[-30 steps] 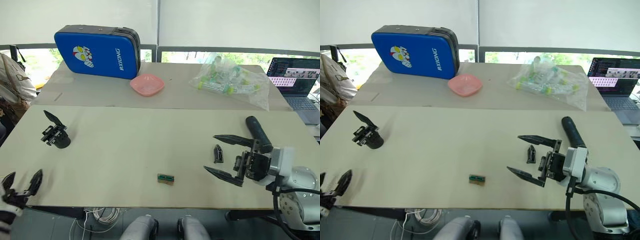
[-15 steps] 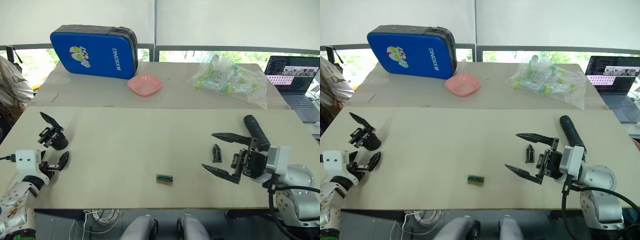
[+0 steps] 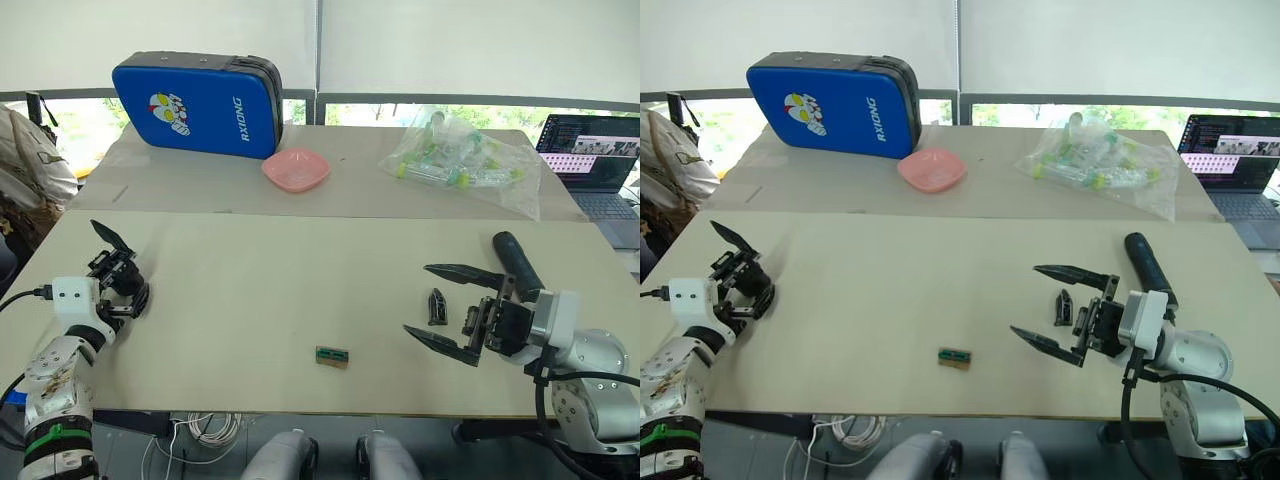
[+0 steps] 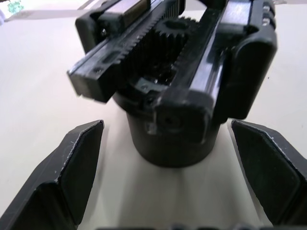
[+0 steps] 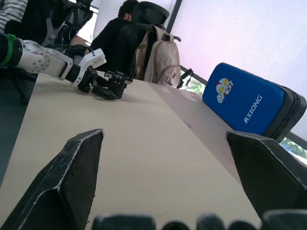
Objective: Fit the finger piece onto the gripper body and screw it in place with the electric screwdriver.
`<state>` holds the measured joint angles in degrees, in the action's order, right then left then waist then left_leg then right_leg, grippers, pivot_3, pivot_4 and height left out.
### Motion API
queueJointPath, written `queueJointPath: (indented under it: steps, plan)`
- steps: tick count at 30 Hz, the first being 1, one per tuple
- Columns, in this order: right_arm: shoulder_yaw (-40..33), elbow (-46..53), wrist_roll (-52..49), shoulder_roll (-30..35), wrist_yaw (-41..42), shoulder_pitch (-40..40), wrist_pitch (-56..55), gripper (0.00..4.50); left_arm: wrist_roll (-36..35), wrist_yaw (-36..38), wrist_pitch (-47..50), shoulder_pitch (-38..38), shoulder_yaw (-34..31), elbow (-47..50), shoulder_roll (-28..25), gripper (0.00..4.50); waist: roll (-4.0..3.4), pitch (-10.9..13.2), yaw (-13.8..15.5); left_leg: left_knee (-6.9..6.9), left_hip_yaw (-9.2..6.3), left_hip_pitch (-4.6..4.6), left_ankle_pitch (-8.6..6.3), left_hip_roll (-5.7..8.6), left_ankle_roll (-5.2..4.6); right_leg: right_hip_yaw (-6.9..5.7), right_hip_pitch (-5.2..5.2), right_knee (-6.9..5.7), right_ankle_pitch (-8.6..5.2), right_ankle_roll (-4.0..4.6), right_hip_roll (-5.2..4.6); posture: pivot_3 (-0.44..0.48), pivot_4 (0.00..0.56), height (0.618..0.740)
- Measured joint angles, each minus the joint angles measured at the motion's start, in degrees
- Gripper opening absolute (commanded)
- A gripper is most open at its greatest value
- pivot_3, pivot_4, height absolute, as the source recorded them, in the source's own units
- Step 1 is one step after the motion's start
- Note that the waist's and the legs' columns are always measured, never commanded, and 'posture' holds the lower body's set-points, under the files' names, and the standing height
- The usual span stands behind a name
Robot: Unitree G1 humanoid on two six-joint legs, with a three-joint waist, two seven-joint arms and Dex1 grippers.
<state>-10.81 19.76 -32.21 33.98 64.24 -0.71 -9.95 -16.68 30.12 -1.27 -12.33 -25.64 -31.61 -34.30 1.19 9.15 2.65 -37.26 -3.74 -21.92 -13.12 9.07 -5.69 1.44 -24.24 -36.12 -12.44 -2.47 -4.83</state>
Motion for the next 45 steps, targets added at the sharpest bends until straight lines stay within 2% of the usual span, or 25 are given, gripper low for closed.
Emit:
queueJointPath:
  steps: [4,7,8,9,10,11,14,16,19,21,23,26,32,37,45]
  plan:
    - [-0.01,0.10,0.04,0.04,-0.32,-0.64,0.00,4.47,0.95,0.55,-2.05,-1.31,1.15,-1.91,-0.26,4.50,0.00,0.00,0.10,0.00,0.00,-0.01,0.01,0.00,0.01,-0.01,0.00,0.00,0.01,0.00,0.00,0.000,0.150,0.740]
    - [-0.01,0.17,0.07,0.09,-0.53,-1.19,0.00,4.50,1.57,0.28,-2.22,-2.34,2.02,-2.78,-0.50,3.69,0.00,0.00,0.10,0.00,0.00,-0.01,0.01,0.00,0.00,-0.02,0.00,0.01,0.01,0.00,0.00,0.000,0.150,0.740]
    - [-0.01,0.29,0.07,0.11,-0.60,-1.35,0.00,4.50,1.90,-0.12,-2.23,-2.47,2.09,-3.01,-0.71,3.21,0.00,0.00,0.07,0.00,0.00,-0.01,0.01,0.00,0.01,-0.02,-0.01,0.01,0.01,-0.01,0.00,0.000,0.150,0.740]
    - [-0.02,0.50,0.07,0.19,-0.66,-1.70,0.00,4.50,2.12,-0.53,-2.23,-2.47,2.04,-3.15,-0.92,2.93,-0.01,0.00,0.02,0.00,0.00,-0.01,0.01,0.00,0.00,-0.02,-0.01,0.01,0.01,0.00,0.00,0.000,0.150,0.740]
    - [-0.02,0.65,0.08,0.29,-0.72,-2.15,0.00,4.50,2.05,-0.44,-2.30,-2.45,2.02,-3.18,-0.99,2.41,0.00,0.00,0.01,0.00,0.00,-0.01,0.01,0.00,0.00,-0.03,-0.02,0.01,0.01,0.00,0.00,0.000,0.150,0.740]
    - [-0.02,0.70,0.12,0.30,-0.76,-2.31,0.00,4.50,1.97,-0.33,-2.33,-2.40,1.99,-3.17,-0.99,2.37,0.00,0.00,-0.01,0.00,0.00,-0.01,0.01,0.00,0.00,-0.04,-0.01,0.02,0.01,0.00,0.00,0.000,0.150,0.740]
    - [-0.13,1.11,0.13,0.37,-0.83,-2.91,-0.04,4.50,0.19,1.18,-2.77,-1.59,1.09,-2.48,-0.29,2.37,0.00,0.00,-0.12,0.00,0.00,-0.04,0.00,0.00,-0.01,-0.07,-0.02,0.06,0.01,-0.01,-0.01,0.000,0.150,0.740]
    - [-0.60,1.12,0.15,0.43,-0.84,-3.73,-0.08,4.50,-2.94,3.87,-3.62,-0.22,0.47,0.39,2.08,2.37,0.01,0.01,-0.02,-0.03,-0.01,-0.15,-0.02,0.01,-0.05,-0.19,-0.04,0.13,0.03,-0.03,-0.09,0.000,0.150,0.740]
    - [-1.25,1.20,0.13,0.86,-0.78,-4.84,-0.12,4.50,-6.42,7.05,-2.47,1.03,2.01,8.87,5.37,2.37,0.21,0.13,0.25,-0.45,-0.17,-0.51,-0.03,0.00,-0.05,-0.39,-0.17,0.14,0.06,-0.06,-0.10,0.000,0.150,0.740]
    - [-1.92,1.56,-0.09,1.42,-0.51,-5.67,-0.16,4.50,-7.79,7.81,0.39,1.03,4.64,16.12,5.75,2.37,0.23,0.15,0.31,-0.55,-0.21,-0.59,0.04,0.03,0.07,-0.43,-0.15,0.20,0.11,-0.13,-0.12,0.000,0.150,0.740]
    - [-3.19,1.64,-0.23,2.40,0.22,-7.41,-0.19,4.50,-8.10,9.86,2.91,0.81,9.88,25.99,5.80,2.37,0.18,0.15,0.57,-0.56,-0.18,-0.60,-0.01,0.13,-0.02,-0.43,-0.08,0.29,0.18,-0.25,-0.28,0.000,0.150,0.740]
    - [-3.91,1.90,-0.54,2.77,0.89,-8.05,-0.19,4.50,-6.84,14.07,3.69,-0.48,18.16,32.79,6.10,2.37,0.09,0.10,0.10,-0.56,-0.03,-0.54,-0.08,0.19,-0.14,-0.51,-0.05,0.38,0.21,-0.33,-0.31,0.000,0.150,0.740]
    - [-5.72,2.31,-0.52,2.90,1.57,-12.24,-0.61,4.50,-0.74,18.91,5.20,-2.25,32.13,31.10,9.55,2.37,0.01,0.13,-0.78,-0.51,-0.01,-0.55,-0.07,0.09,-0.10,-0.52,-0.15,0.22,0.16,-0.23,-0.29,0.000,0.150,0.740]
    - [-6.75,4.46,-0.50,3.19,1.46,-16.43,-0.83,4.50,3.54,18.69,5.02,-7.26,36.18,25.84,13.01,2.37,-0.02,0.15,-0.41,-0.52,-0.02,-0.52,-0.17,0.05,-0.27,-0.54,-0.13,0.19,0.25,-0.10,-0.29,0.000,0.150,0.740]
    - [-8.43,7.28,-0.16,2.78,-0.75,-20.58,-1.68,4.50,8.87,18.95,4.76,-7.53,40.95,23.74,14.83,2.37,-0.03,0.16,-0.35,-0.53,-0.02,-0.42,-0.18,0.04,-0.29,-0.55,-0.16,0.21,0.27,-0.12,-0.29,0.000,0.150,0.740]
